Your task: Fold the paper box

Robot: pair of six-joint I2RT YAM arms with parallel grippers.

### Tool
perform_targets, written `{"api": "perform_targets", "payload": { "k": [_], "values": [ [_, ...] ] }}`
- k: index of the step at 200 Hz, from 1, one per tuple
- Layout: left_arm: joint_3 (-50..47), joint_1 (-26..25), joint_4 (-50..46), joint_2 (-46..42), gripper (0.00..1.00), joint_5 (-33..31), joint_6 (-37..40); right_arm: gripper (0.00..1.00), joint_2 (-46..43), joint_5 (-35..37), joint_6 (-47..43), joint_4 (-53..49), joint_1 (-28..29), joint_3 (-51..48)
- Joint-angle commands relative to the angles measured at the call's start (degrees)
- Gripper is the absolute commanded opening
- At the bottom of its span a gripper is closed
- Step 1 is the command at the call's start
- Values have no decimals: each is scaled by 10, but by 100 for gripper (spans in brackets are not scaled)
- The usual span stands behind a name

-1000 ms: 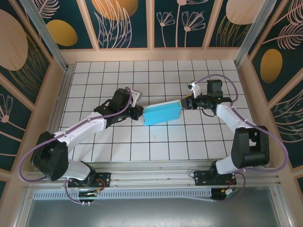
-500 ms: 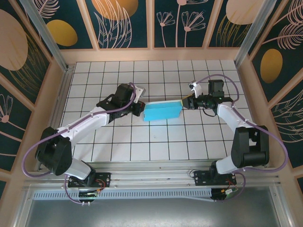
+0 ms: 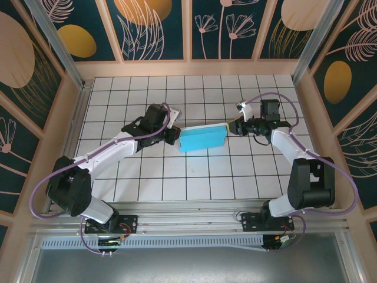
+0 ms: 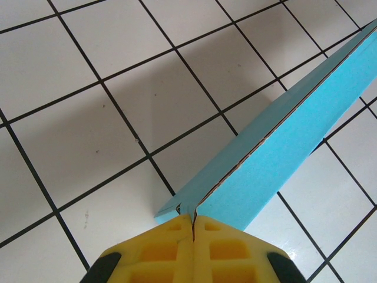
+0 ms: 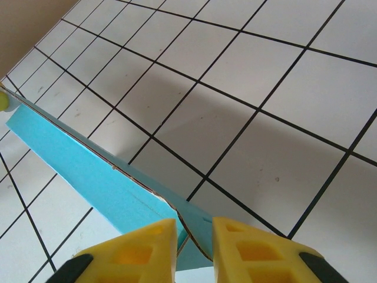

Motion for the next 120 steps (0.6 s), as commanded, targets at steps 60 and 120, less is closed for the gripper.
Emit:
{"api": "perform_targets", "payload": {
  "k": [60, 120],
  "values": [
    [22, -1, -9, 10, 0, -3, 6, 18, 9, 0, 7, 5, -6, 2],
    [22, -1, -8, 10, 0, -3, 5, 15, 16, -3, 19, 0, -6, 12]
  ]
}}
